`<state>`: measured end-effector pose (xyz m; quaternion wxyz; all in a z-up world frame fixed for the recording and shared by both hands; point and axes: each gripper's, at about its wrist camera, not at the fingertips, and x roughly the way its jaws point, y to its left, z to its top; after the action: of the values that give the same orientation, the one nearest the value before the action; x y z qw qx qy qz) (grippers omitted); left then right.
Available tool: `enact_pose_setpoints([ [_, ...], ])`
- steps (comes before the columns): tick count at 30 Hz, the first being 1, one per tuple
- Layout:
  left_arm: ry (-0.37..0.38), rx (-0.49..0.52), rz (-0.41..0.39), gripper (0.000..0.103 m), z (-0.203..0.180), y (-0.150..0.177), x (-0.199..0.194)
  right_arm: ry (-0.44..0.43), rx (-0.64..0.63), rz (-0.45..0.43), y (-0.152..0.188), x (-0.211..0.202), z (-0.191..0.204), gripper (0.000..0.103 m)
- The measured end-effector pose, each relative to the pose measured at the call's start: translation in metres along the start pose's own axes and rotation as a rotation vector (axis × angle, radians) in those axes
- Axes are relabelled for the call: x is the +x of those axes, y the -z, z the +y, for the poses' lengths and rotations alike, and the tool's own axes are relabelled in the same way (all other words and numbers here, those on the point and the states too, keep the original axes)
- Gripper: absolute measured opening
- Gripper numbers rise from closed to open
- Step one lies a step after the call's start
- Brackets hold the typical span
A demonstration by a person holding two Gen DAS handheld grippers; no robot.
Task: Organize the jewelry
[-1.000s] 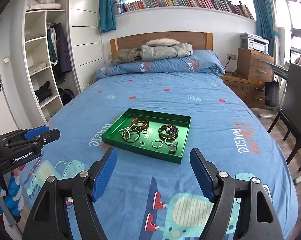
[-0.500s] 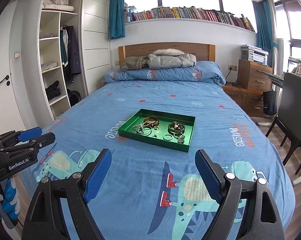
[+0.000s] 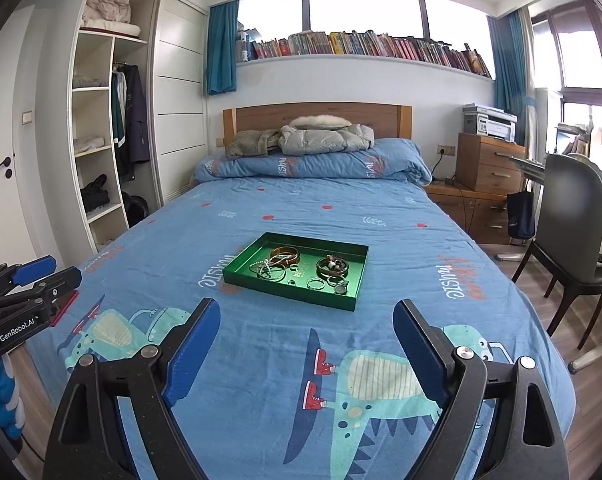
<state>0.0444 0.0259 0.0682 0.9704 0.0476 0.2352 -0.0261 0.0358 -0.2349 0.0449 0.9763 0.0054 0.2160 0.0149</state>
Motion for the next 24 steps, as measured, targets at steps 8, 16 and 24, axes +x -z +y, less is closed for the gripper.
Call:
enact_pose_setpoints([
  [8,-0.025,-0.002,-0.027,0.051,-0.0019,-0.0014,-0.0034,0.018,0.003,-0.019,0.0012,-0.0025,-0.0040,0.096],
  [16,-0.063,0.009,-0.036,0.052,-0.0068,0.0002,0.0020,0.021,0.005,-0.024,0.0039,-0.0001,-0.0074,0.102],
  [24,-0.063,-0.002,-0.082,0.053,-0.0064,0.0029,0.0016,0.018,0.008,-0.029,0.0060,0.0033,-0.0095,0.102],
])
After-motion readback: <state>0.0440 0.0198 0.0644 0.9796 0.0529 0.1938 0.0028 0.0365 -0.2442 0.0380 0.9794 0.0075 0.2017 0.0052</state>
